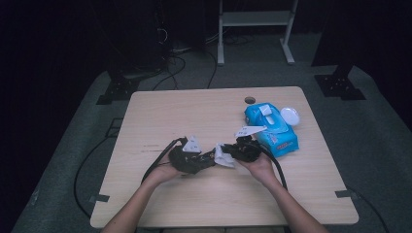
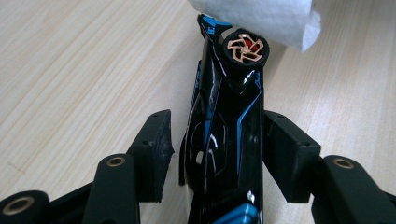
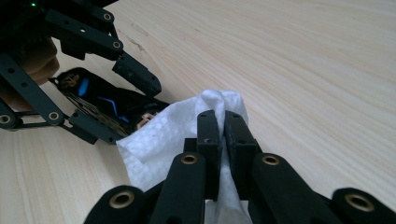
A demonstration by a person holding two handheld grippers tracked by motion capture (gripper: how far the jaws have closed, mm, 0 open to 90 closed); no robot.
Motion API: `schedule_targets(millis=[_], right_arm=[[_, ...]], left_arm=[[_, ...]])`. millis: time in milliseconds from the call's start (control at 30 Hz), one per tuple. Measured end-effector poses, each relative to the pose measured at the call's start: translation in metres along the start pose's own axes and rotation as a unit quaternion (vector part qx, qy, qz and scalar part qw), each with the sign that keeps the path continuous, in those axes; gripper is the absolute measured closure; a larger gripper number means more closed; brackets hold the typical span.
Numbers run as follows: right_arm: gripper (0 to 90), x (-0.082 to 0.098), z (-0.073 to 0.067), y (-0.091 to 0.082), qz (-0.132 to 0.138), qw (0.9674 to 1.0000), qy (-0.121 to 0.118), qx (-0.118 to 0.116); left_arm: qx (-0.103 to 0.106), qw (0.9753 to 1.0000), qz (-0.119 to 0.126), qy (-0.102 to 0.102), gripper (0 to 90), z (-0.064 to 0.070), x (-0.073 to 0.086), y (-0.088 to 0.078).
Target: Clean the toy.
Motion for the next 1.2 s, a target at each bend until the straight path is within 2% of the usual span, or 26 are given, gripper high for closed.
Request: schedule_targets(millis=[133,167,233,333,400,433,533,600,667,733,800,933,1067,1133,1200], right_arm=[[85.7,0.006,0.005,0.0,0.001,0.9999,0.014,-0.004],[85.7,0.007,0.005,0.0,-0.001,0.9998,0.017,-0.005],[85.7,0.009,0.006,0.001,-0.001,0.9996,0.026,-0.013],[85.6,0.008,0.005,0.002,0.001,0.9996,0.025,-0.015],[85.6,0.008,0.004,0.003,0.001,0.9996,0.022,-0.016],[85.6,0.007,0.004,0.003,0.002,0.9996,0.023,-0.017],[85.6,0.008,0.004,0.006,-0.001,0.9993,0.03,-0.024],[85.6,0.009,0.003,0.009,-0.006,0.999,0.032,-0.03],[85.6,0.01,0.002,0.012,-0.009,0.9988,0.035,-0.032],[85.6,0.009,0.003,0.01,-0.003,0.9988,0.037,-0.033],[85.7,0.007,0.002,0.006,0.005,0.9986,0.036,-0.037],[85.7,-0.006,-0.008,-0.009,0.034,0.9983,0.024,-0.041],[85.7,-0.023,-0.021,-0.026,0.072,0.996,0.001,-0.053],[85.7,-0.027,-0.023,-0.032,0.082,0.9953,-0.01,-0.051],[85.7,-0.027,-0.022,-0.035,0.08,0.9959,-0.019,-0.038]], left_arm=[[-0.003,0.9997,-0.017,0.015,43.8,0.002,-0.006,0.007],[-0.002,0.9994,-0.026,0.023,43.5,0.002,-0.007,0.009],[-0.002,0.9989,-0.039,0.026,41.7,0.004,-0.01,0.013],[-0.002,0.9976,-0.058,0.037,41.7,0.004,-0.013,0.017],[0.002,0.9972,-0.064,0.038,46.3,0.004,-0.014,0.017],[0.001,0.9966,-0.069,0.045,53.1,0.005,-0.014,0.017],[0.005,0.9954,-0.083,0.048,55.0,0.006,-0.017,0.018],[-0.001,0.9946,-0.088,0.055,55.2,0.007,-0.019,0.019],[0.0,0.9958,-0.075,0.052,56.9,0.007,-0.021,0.018],[-0.007,0.9962,-0.06,0.062,57.0,0.006,-0.02,0.016],[-0.005,0.9976,-0.041,0.055,57.0,0.007,-0.021,0.013],[-0.009,0.9988,0.004,0.048,57.0,0.007,-0.027,0.002],[-0.013,0.9974,0.061,0.038,56.9,0.009,-0.035,-0.012],[-0.015,0.9965,0.075,0.034,57.0,0.01,-0.036,-0.015],[-0.016,0.9958,0.085,0.03,57.0,0.013,-0.035,-0.016]])
Point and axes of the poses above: each handheld gripper's, and its own axes: y roughly forward along the jaws, x roughly out of its underside, z roughly to its right, the point moved 5 cm from there along y, roughly forward along the jaws, and after that the axes turned 4 degrees about -x, right-handed, at the moved point
